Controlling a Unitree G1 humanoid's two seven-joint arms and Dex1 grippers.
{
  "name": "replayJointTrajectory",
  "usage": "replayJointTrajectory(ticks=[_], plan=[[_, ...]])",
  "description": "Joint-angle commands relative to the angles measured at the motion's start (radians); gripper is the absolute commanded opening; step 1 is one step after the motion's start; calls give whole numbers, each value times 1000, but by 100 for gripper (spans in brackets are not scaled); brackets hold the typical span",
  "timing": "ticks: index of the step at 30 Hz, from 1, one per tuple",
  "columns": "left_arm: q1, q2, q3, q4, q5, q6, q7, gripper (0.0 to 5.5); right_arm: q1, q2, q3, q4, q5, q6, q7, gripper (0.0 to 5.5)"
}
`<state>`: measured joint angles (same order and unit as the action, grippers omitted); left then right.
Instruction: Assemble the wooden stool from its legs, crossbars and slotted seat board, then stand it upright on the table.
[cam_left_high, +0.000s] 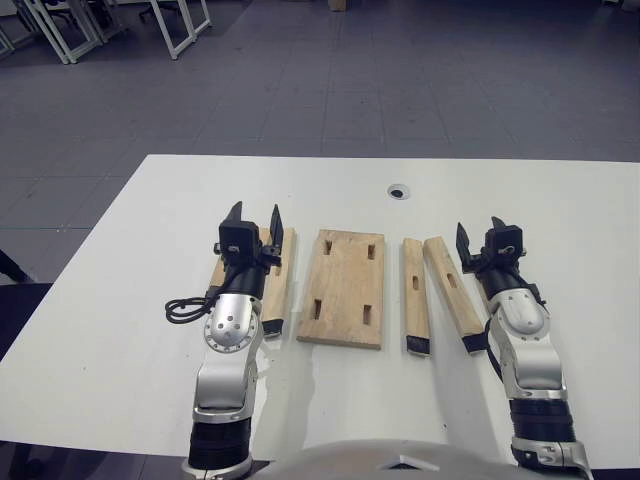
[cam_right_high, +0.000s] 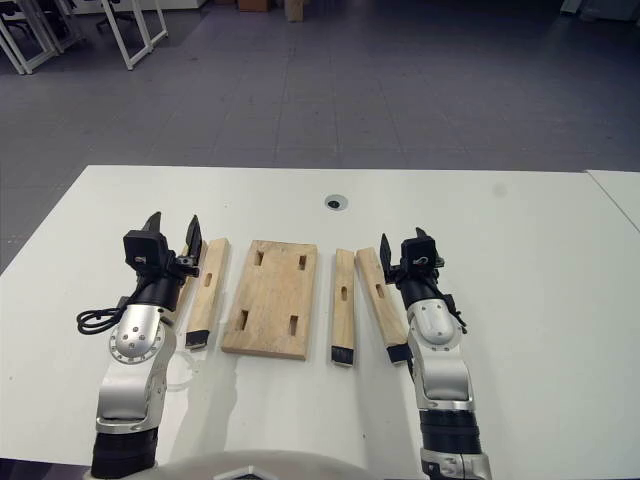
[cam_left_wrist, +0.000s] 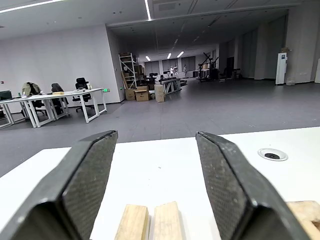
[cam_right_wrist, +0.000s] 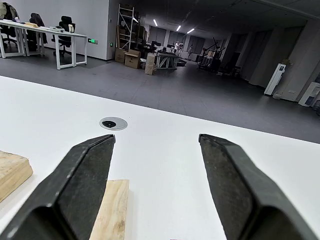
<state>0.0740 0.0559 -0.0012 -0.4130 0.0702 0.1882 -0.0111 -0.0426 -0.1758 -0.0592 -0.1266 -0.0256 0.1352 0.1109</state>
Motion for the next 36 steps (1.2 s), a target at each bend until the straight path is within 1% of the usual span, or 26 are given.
replayJointTrajectory(ticks=[1, 7, 12, 22, 36], plan=[[29, -10, 7, 9, -3, 14, 13, 289, -8, -14, -4, -7, 3, 15, 9, 308], [57, -15, 43, 13, -19, 13, 16, 289, 16, -43, -29, -33, 18, 32, 36, 308], [75, -19, 30, 3, -11, 15, 11, 289, 39, -86, -57, -68, 41, 64, 76, 308], [96, 6, 22, 26, 0, 6, -7, 289, 68, -90, -58, -53, 24, 57, 68, 308], [76, 0, 20, 20, -7, 14, -1, 289, 92, -87, -44, -54, 18, 54, 60, 308]])
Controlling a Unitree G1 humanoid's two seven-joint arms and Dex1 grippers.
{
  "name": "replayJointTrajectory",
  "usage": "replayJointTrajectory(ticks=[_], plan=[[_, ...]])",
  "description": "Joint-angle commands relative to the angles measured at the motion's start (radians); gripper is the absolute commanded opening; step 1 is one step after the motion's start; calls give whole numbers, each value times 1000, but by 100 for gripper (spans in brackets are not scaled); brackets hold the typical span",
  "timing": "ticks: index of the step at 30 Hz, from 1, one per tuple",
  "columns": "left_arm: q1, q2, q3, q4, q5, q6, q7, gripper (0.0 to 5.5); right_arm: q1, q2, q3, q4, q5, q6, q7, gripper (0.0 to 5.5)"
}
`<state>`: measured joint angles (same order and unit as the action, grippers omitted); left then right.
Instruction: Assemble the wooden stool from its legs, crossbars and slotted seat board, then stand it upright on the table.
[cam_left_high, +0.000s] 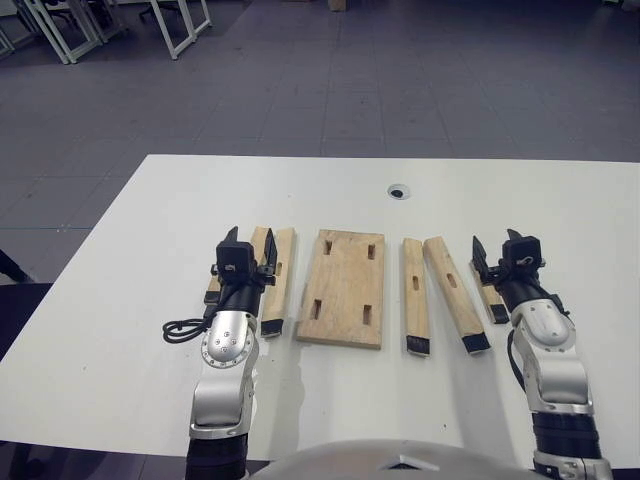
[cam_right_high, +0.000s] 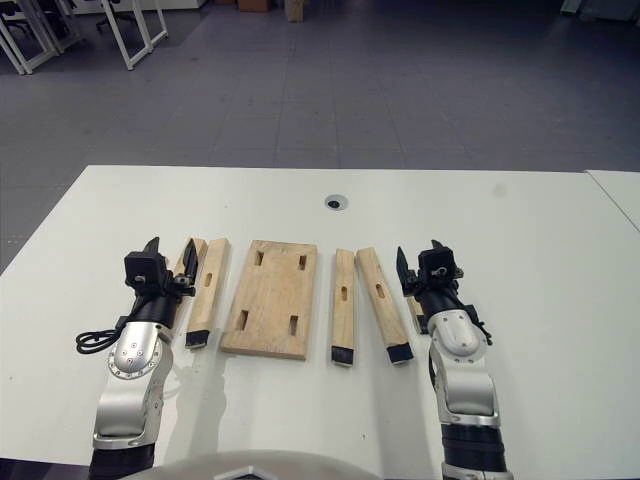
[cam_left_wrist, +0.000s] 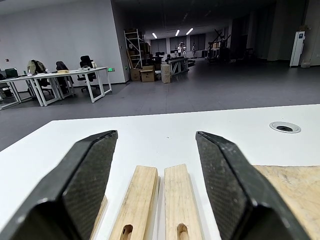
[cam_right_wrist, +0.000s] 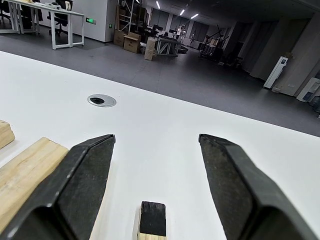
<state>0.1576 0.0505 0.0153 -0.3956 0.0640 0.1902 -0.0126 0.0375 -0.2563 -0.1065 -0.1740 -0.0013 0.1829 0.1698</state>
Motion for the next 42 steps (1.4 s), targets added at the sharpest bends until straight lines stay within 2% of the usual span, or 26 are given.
replayJointTrajectory(ticks=[1, 11, 21, 31, 35, 38, 42], plan=[[-8, 7, 4, 3, -2, 13, -1, 289, 17, -7, 3, -8, -7, 6, 2, 308], [18, 7, 4, -12, -1, 21, -1, 289, 189, -51, -57, -70, 50, 45, 75, 308], [23, 8, 8, -21, -4, 31, -2, 289, 233, -40, -70, -31, 115, 146, 120, 308], [35, -8, 8, -35, -7, 39, 6, 289, 293, -75, -64, -62, 139, 285, 152, 131], [39, -13, 9, -41, -13, 43, 5, 289, 285, -66, -77, -72, 172, 323, 148, 129], [3, -21, 32, -64, -64, 83, -7, 289, 205, -76, -108, -91, 170, 280, 123, 129], [-169, -44, 96, -101, -330, 355, -68, 289, -10, -129, -108, -99, 164, 204, 141, 129]])
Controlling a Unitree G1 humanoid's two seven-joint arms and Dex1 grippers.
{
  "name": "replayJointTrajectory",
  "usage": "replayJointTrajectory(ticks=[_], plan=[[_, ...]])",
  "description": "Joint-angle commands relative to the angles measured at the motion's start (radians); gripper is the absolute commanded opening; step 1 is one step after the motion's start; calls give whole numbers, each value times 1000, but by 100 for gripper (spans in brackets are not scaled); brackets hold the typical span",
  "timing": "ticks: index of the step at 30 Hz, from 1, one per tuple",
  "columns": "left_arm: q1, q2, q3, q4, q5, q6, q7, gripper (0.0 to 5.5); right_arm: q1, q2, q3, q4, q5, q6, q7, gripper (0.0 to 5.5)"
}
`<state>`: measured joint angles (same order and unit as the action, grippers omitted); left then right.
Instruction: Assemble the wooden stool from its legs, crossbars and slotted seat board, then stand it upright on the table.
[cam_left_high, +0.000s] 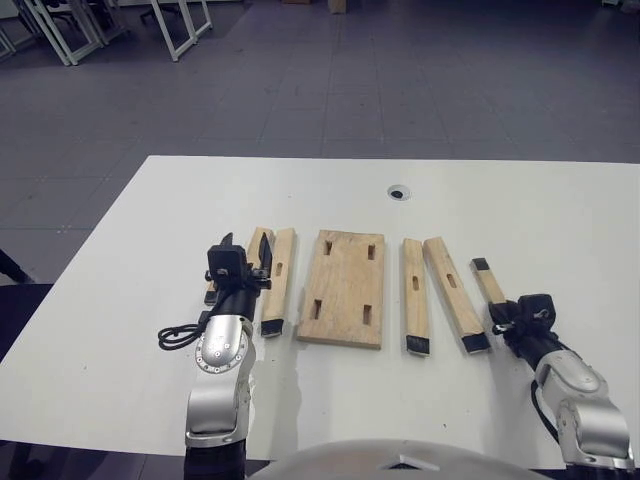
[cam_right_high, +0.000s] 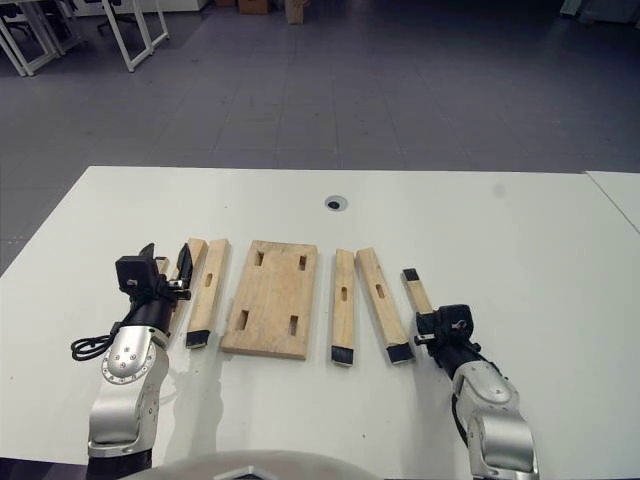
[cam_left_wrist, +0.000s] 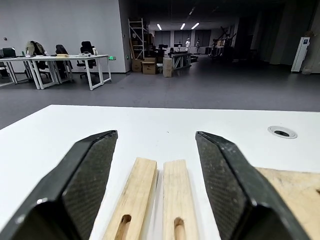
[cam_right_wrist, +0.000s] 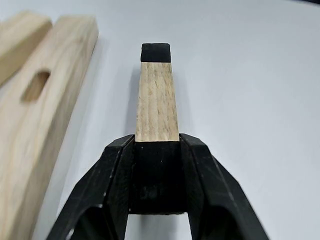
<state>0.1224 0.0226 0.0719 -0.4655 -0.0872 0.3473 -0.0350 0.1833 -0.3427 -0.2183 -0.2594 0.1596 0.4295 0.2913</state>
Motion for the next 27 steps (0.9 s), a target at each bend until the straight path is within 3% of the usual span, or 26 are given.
replayJointTrajectory(ticks=[1, 6, 11, 16, 22, 27], plan=[[-202, -17, 66, -33, -270, 288, -55, 289, -211, -54, 29, -8, 5, -64, 48, 129], [-488, -42, 251, 42, -821, 619, -33, 372, -391, -59, 164, 61, 35, -193, 233, 129], [-522, -8, 282, 62, -959, 678, 42, 449, -405, -61, 171, 90, 42, -227, 261, 129], [-572, -94, 287, 270, -1304, 715, 80, 453, -563, -7, 297, 75, 99, -300, 414, 129], [-603, -73, 259, 322, -1409, 661, 149, 453, -584, 13, 331, 86, 103, -324, 436, 129], [-597, -11, 203, 272, -1286, 592, 102, 453, -552, 3, 331, 70, 102, -313, 436, 129]])
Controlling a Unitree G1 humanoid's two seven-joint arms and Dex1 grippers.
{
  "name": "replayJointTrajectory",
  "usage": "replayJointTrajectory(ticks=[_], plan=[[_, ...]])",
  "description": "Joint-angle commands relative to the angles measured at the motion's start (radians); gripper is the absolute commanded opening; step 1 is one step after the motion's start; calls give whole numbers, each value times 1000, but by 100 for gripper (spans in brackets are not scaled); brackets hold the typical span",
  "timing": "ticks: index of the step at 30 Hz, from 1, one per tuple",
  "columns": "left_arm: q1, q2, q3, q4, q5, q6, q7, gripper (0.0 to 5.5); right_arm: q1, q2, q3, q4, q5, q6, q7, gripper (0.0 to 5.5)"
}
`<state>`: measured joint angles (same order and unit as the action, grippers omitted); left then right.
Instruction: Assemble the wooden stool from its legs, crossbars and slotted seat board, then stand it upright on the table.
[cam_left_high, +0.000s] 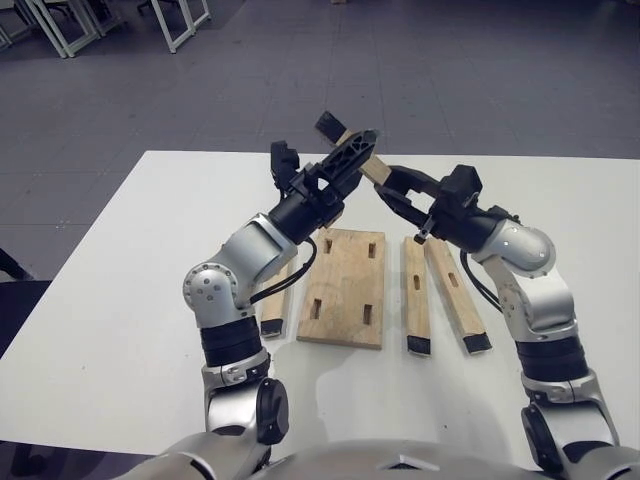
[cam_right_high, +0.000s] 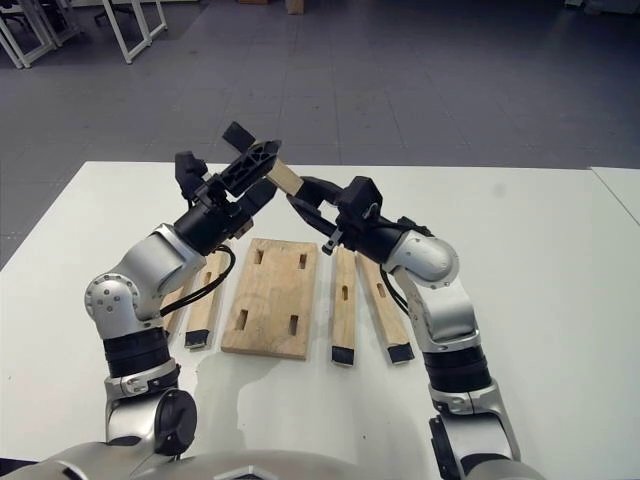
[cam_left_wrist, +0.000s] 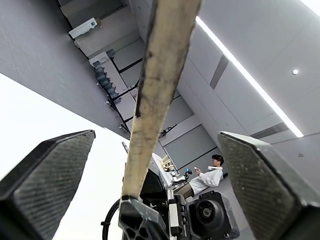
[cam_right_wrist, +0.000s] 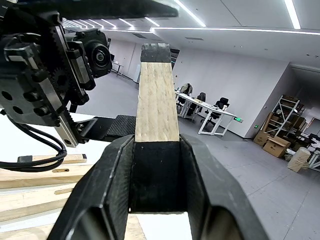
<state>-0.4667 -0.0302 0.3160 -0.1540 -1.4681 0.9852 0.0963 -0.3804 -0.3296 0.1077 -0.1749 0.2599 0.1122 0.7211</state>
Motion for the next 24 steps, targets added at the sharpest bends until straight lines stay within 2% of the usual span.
replayJointTrajectory(ticks=[1, 2, 7, 14, 24], plan=[[-4, 55, -63, -59, 141, -66, -46, 453, 17, -13, 5, -18, 4, 8, 8, 129], [0, 65, -90, -79, 195, -94, -68, 453, 19, -14, 6, -21, 6, 12, 8, 129], [27, 71, -169, -133, 308, -163, -151, 365, 26, -17, 11, -28, 7, 18, 12, 129], [38, 66, -141, -127, 275, -189, -162, 258, 47, -28, 6, -32, 3, 21, 10, 129], [53, 60, -110, -110, 265, -201, -167, 78, 89, -52, 4, -49, 1, 6, 8, 129]])
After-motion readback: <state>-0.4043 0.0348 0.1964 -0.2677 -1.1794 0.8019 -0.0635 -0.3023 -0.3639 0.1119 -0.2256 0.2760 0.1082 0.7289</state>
